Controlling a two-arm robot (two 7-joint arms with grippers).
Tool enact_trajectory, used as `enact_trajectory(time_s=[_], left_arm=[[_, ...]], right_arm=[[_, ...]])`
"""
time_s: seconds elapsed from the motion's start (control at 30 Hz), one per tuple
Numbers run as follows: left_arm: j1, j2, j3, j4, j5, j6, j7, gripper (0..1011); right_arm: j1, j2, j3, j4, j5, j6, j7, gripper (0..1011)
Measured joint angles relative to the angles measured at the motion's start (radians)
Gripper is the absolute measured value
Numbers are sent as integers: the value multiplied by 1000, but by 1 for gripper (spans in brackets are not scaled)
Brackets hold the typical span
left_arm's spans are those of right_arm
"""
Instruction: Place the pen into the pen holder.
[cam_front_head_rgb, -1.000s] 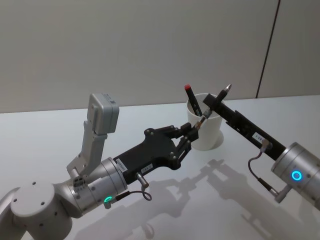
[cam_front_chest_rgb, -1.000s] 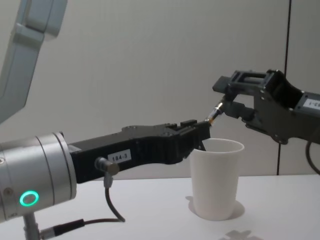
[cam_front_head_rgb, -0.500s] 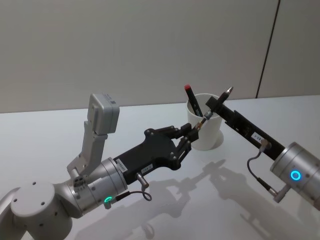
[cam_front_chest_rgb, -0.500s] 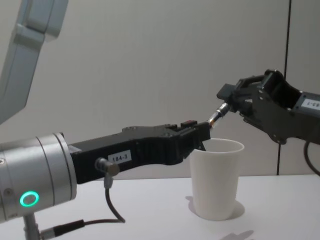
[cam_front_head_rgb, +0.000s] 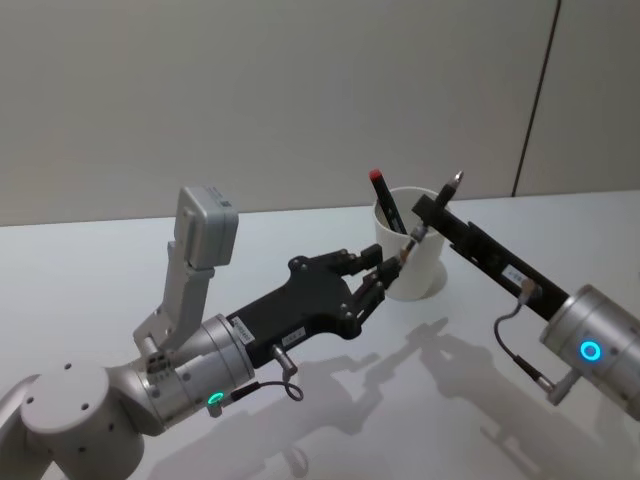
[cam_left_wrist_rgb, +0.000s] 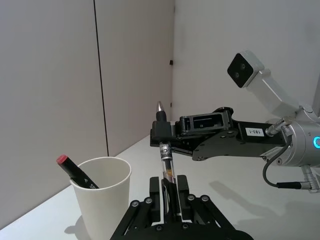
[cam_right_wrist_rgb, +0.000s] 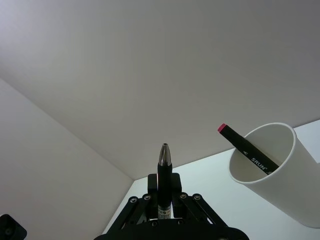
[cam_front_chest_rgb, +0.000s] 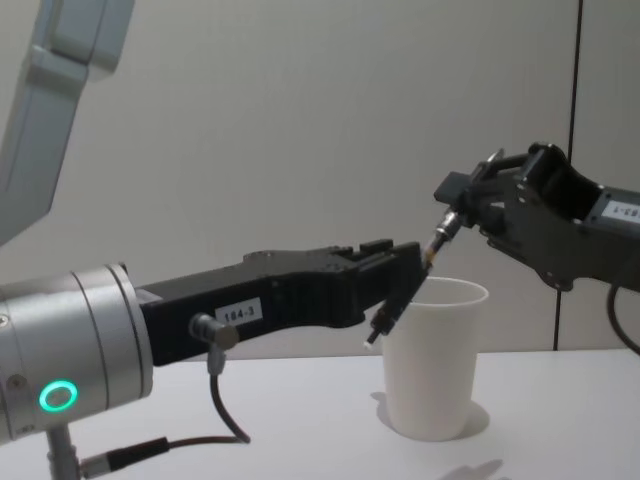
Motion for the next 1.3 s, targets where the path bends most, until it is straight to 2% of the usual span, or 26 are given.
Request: enact_trajectory(time_s=[0.27, 0.3, 0.37, 0.4, 0.5, 0.57, 0.6, 0.83, 0.93, 1.3], left_arm=[[0, 0, 0, 0, 0, 0, 0, 429], [0, 0, 0, 0, 0, 0, 0, 490], [0, 0, 0, 0, 0, 0, 0, 550], [0, 0, 0, 0, 0, 0, 0, 550], [0, 0, 0, 0, 0, 0, 0, 673], [0, 0, 0, 0, 0, 0, 0, 704], [0, 0, 0, 0, 0, 0, 0, 766], [0, 0, 0, 0, 0, 0, 0, 954], [0, 0, 0, 0, 0, 0, 0, 1001], [0, 0, 0, 0, 0, 0, 0, 1001]], right_arm=[[0, 0, 0, 0, 0, 0, 0, 141], [0, 0, 0, 0, 0, 0, 0, 140], [0, 0, 0, 0, 0, 0, 0, 140], [0, 0, 0, 0, 0, 0, 0, 141], [0, 0, 0, 0, 0, 0, 0, 141], [0, 0, 0, 0, 0, 0, 0, 140], [0, 0, 0, 0, 0, 0, 0, 141], [2, 1, 0, 0, 0, -3, 2, 141], [6, 3, 1, 0, -5, -10, 5, 141], [38, 29, 28, 7, -67, -68, 12, 141]])
